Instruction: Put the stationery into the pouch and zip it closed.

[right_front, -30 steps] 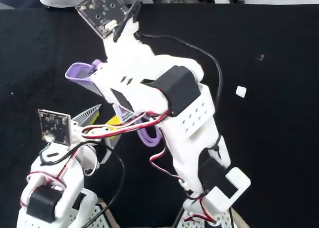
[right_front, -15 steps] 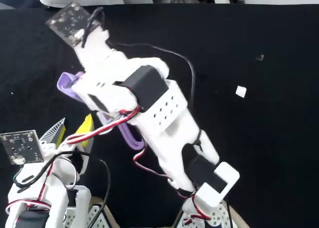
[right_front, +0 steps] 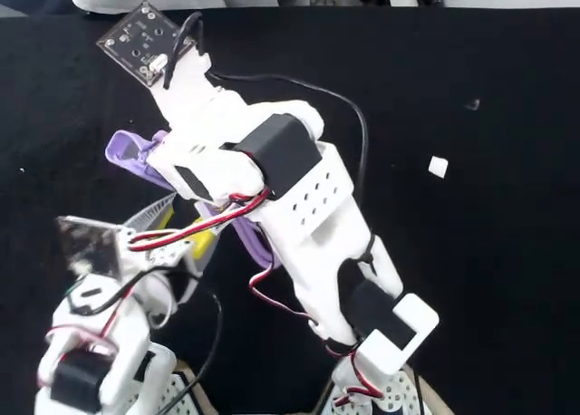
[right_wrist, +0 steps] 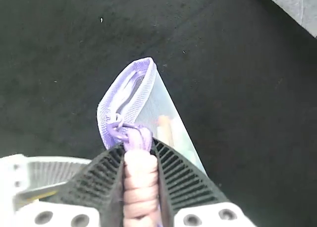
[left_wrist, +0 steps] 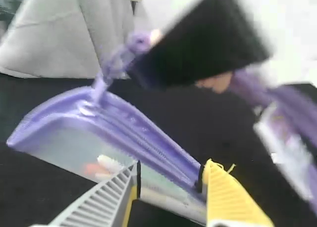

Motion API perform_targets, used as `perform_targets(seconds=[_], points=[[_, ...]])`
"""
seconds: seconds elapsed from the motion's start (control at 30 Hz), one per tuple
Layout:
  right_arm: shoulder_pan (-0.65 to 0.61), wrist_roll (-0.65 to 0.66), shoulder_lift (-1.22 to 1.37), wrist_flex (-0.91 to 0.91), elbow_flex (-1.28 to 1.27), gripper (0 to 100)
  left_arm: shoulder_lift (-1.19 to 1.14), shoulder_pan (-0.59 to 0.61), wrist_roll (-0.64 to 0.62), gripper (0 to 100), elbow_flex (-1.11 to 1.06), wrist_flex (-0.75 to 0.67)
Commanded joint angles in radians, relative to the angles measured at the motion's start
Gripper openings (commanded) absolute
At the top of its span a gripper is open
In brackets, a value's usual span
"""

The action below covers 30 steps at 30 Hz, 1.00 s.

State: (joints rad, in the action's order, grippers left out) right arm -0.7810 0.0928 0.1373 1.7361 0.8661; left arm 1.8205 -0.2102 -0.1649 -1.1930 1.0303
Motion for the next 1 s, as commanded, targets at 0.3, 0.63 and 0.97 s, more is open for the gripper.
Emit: perform_targets(seconds=[0.3,0.63,0.97], points=[[0.023,0.025,-0.163,0.025,-0.091,1.1,0.005,0.061,0.000,22,-0.108,-0.092],[0.023,0.025,-0.216,0.023,-0.087,1.1,0.005,0.348,0.003,22,-0.194,-0.089],[0.026,0.025,-0.219,0.023,-0.094,1.1,0.006,0.361,0.005,22,-0.101,-0.078]])
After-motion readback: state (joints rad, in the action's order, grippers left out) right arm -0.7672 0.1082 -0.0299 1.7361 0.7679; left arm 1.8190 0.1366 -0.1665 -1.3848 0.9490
